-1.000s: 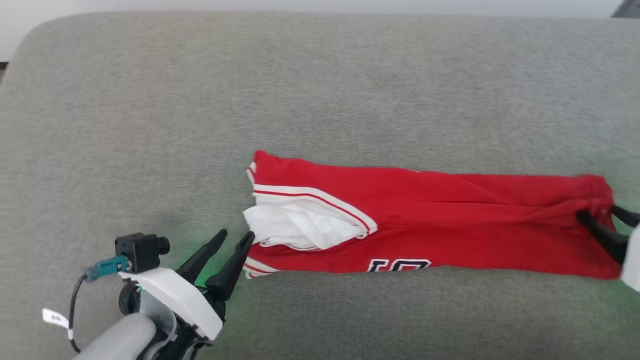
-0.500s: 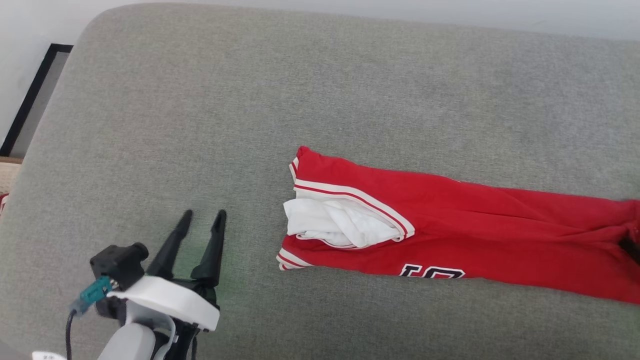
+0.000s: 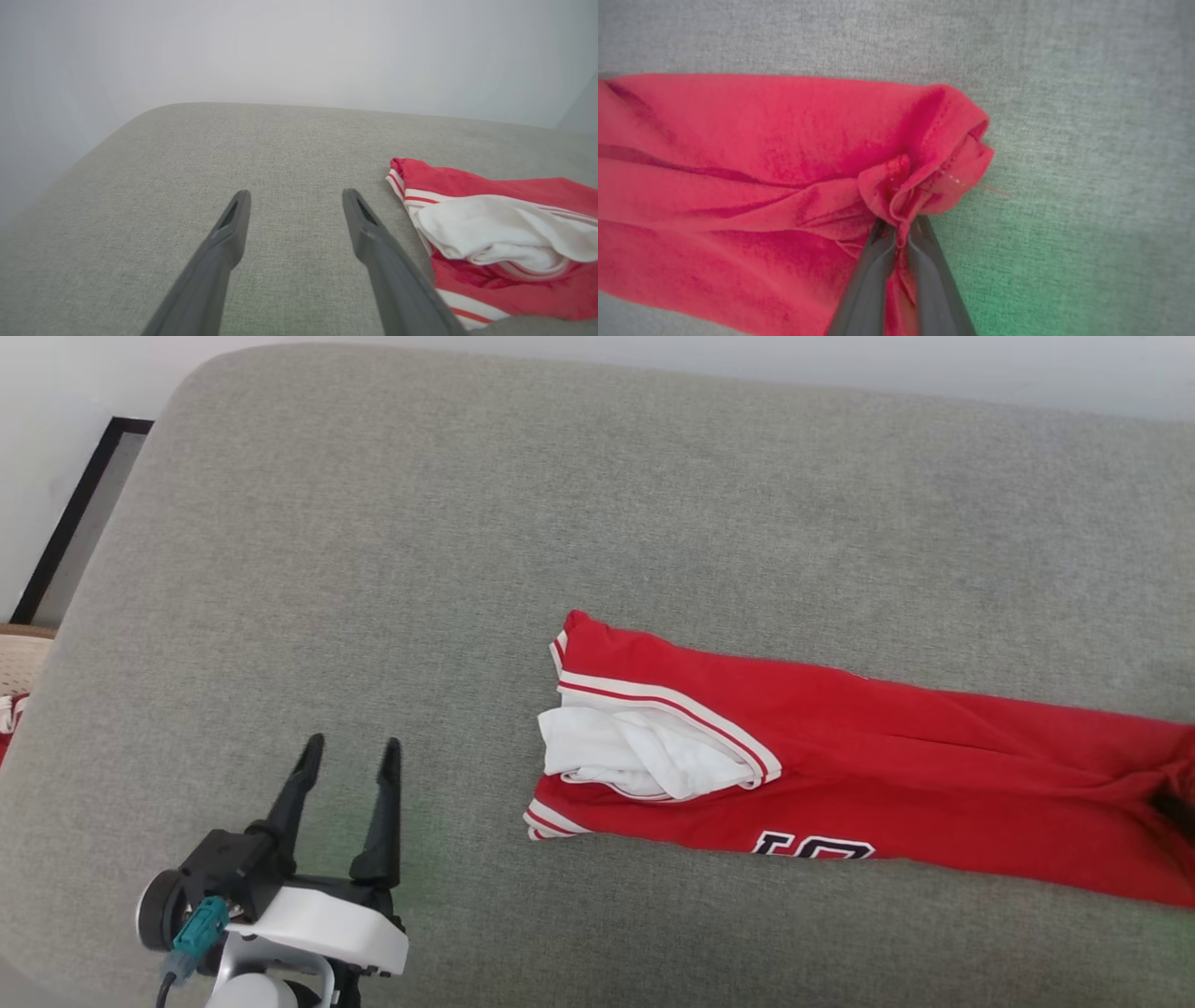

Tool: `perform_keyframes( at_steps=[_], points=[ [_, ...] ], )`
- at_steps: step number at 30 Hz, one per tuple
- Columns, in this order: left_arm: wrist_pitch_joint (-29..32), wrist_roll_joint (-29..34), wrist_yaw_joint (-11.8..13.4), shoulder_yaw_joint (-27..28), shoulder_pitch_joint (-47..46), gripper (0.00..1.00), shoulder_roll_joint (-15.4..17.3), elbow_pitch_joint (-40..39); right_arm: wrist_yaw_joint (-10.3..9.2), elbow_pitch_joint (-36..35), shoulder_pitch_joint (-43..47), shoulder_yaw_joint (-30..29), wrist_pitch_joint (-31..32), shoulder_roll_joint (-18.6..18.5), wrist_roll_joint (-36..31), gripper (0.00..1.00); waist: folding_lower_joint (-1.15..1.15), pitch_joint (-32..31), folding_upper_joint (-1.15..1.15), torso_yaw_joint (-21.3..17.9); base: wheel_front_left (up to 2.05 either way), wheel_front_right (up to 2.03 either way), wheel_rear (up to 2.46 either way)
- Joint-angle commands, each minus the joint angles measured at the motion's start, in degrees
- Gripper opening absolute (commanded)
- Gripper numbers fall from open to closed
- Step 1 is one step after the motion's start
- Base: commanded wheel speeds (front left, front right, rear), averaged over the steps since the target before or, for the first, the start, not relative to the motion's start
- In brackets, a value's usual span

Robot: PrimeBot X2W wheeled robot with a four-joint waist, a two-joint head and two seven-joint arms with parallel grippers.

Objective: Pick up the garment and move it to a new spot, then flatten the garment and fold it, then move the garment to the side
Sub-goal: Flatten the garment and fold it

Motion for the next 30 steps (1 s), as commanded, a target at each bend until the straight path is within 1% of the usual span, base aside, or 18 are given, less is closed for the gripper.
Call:
perform_keyframes(
  at_steps=[1, 5, 9, 11, 14, 19, 23, 27, 30],
  points=[
    [-0.3, 0.6, -0.2, 0.2, 0.7, 1.0, 0.0, -0.3, 0.27, 0.9, 1.2, 1.6, 1.1, 1.6, -0.1, 0.0, 0.0, 0.1, 0.0, -0.3, 0.0, 0.0, 0.0],
    [-0.3, 1.7, -0.2, 0.3, 0.6, 1.0, 0.6, -1.2, 0.13, 0.8, 0.3, -0.3, 0.0, 0.8, -0.4, 0.0, 0.0, 0.4, 0.0, -1.3, 0.0, 0.0, 0.0],
    [-0.3, 2.2, -0.2, -0.3, 0.4, 1.0, 0.9, -2.8, -0.01, 1.2, -0.7, -3.0, -1.5, -0.9, -0.5, 0.0, 0.0, 0.6, 0.0, -2.9, 0.0, 0.0, 0.0],
    [-0.3, 0.6, -0.2, -1.0, 0.6, 1.0, 0.9, -4.1, 0.01, 1.5, -1.1, -4.3, -2.0, -1.6, -0.6, 0.0, 0.0, 0.7, 0.0, -3.7, 0.0, 0.0, 0.0],
    [-0.3, -0.1, -0.2, -1.3, 0.9, 1.0, 2.0, -5.6, 0.03, 1.9, -1.7, -6.5, -2.4, -2.6, 0.1, 0.0, 0.0, 0.8, 0.0, -5.1, 0.0, 0.0, 0.0],
    [-0.3, -0.2, -0.2, -1.0, 0.2, 1.0, 2.5, -6.6, 0.03, 4.8, -2.2, -10.5, -3.1, -6.1, -0.4, 0.0, 0.0, 1.3, 0.0, -7.1, 0.0, 0.0, 0.0],
    [-0.3, -1.1, -0.2, -1.6, -0.9, 1.0, 2.8, -6.4, 0.1, 7.8, -1.1, -14.2, -4.5, -9.3, -1.7, 0.0, 0.0, 1.5, 0.0, -7.7, 0.0, 0.0, 0.0],
    [-0.3, -0.6, -0.2, -1.5, -1.3, 1.0, 3.6, -5.7, 0.14, 10.1, -0.8, -17.2, -5.3, -10.8, -1.1, 0.0, 0.0, 1.4, 0.0, -8.3, 0.0, 0.0, 0.0],
    [-0.3, 0.0, -0.2, -0.8, -1.2, 1.0, 3.7, -5.6, 0.14, 10.8, -0.2, -18.1, -5.7, -10.9, -1.1, 0.0, 0.0, 0.9, 0.0, -8.7, 0.0, 0.0, 0.0]
  ],
)
